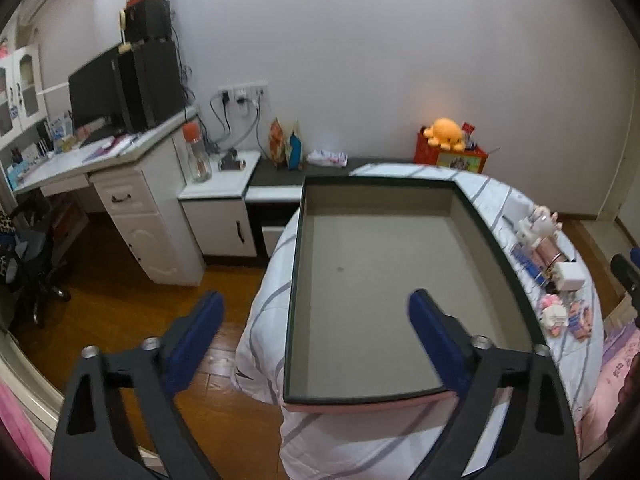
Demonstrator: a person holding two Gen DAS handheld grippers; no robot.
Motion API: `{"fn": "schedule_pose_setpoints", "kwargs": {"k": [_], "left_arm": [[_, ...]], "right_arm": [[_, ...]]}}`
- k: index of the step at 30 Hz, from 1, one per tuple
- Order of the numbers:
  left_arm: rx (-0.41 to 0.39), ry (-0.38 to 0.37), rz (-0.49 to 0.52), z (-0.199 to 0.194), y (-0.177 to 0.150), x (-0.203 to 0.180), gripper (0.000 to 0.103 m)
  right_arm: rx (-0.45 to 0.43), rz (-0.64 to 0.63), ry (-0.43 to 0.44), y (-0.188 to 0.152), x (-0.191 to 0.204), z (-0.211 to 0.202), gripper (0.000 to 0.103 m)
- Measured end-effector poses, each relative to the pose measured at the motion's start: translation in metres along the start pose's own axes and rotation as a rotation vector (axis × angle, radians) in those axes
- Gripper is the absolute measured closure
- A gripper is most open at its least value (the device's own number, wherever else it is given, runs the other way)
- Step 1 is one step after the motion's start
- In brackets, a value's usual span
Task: Organize rigid objects
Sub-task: 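Grip the pink tray's rim with the left tool while the right tool approaches the items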
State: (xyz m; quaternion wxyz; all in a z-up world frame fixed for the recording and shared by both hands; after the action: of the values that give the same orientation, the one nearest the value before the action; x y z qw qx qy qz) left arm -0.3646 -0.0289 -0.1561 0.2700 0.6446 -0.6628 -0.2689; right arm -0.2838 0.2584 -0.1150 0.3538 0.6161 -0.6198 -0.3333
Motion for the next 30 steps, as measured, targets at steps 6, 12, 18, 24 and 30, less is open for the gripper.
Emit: {"fn": "schedule_pose_setpoints", "kwargs": {"k": [6, 12, 18, 24, 30], "left_arm": [[0.116, -0.022, 0.028, 0.044, -0.007, 0.003, 0.052], [0.171, -0.061, 0.029, 0.066, -0.006, 0.001, 0.065], [0.189, -0.077, 0.015, 0.074, -0.006, 0.005, 0.068], [0.239, -0.069, -0.02, 0.086, -0.004, 0.015, 0.085], [0.251, -0.03, 0.02, 0.092, -0.007, 0.009, 0.088]], "right_arm": [[0.066, 0.006, 0.008, -0.004, -0.008, 0.03, 0.0], [0.125, 0.022, 0.003, -0.01, -0.019, 0.051, 0.0], [0.165, 0.052, 0.008, -0.013, -0.031, 0.063, 0.0], [0.179, 0.072, 0.005, -0.016, -0.04, 0.067, 0.0], [0.198, 0.078, -0.006, -0.018, -0.045, 0.073, 0.0]]}}
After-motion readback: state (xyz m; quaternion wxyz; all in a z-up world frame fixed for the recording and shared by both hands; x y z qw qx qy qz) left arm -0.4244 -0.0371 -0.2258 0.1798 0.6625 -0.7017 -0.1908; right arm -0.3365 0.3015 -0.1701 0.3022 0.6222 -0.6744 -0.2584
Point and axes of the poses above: each gripper's, at about its wrist camera, not at the fingertips, and z roughly the way its jaws point, x to its left, y to its top, the point moved 5 cm from there along z, roughly the way its jaws point, and after that the axes turned 4 degrees about x, right-handed, at the moved point
